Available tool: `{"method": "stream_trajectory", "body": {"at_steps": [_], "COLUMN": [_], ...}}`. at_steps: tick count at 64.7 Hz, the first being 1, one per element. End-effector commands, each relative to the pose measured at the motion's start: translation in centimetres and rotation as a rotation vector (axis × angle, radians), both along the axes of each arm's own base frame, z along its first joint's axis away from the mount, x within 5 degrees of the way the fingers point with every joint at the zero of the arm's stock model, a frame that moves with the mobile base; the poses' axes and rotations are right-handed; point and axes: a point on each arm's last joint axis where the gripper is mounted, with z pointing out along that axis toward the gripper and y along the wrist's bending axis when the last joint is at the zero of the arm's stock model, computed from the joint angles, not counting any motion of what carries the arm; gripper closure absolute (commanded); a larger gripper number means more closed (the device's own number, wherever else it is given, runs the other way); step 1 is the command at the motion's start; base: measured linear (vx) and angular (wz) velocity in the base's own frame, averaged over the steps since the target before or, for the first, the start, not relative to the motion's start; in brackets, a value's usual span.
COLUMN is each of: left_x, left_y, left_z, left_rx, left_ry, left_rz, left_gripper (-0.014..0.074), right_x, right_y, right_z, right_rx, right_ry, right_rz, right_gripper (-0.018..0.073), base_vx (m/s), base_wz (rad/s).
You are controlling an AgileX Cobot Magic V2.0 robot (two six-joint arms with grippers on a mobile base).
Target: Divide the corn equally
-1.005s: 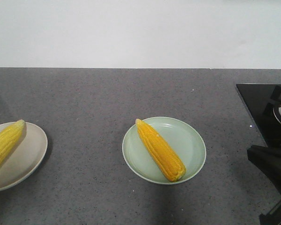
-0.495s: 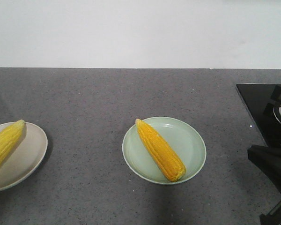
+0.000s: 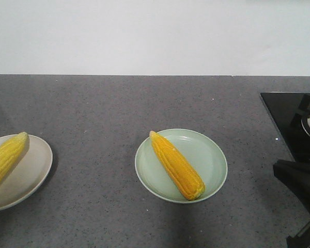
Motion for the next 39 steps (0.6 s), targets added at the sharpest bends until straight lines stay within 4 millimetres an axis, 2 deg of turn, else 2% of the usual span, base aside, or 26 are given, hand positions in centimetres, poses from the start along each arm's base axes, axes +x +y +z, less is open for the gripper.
{"method": "stream_trajectory", "body": {"at_steps": [1,10,19,31,39], "left_x": [0.1,-0.8,-2.7,-5.1,-6.0], "left_y": [0.4,1.1,2.0,2.1,2.2], "left_z": [0.7,-2.4,-5.5,-9.1,-9.2], "left_rx": [0.007,-0.043,-0.134,-0.186,-0.103], "left_ry": [-0.079,-0.094,-0.244,-0.393,-0.389], "left_rz": [0.041,0.148,0.267,0.264,0.247], "left_gripper": [0.0604,0.0604,0.0604,0.0604,0.0604], "right_x": [0.3,0.3,0.3,0.3,0.3], "right_y": [-0.2,-0.2,-0.2,-0.2,-0.2], "right_z": [1.4,1.3,1.3,1.3,1.3], "right_rx": [0.033,0.032,0.032,0.032,0.032], "right_ry": [-0.078,-0.077,-0.078,-0.078,-0.078], "right_rz": [-0.032,-0.031,-0.031,-0.031,-0.031], "right_gripper": [0.0564,0.0564,0.0564,0.0564,0.0564], "base_vx": [0.0,0.0,0.0,0.0,0.0], "base_wz": [0.0,0.0,0.0,0.0,0.0]}}
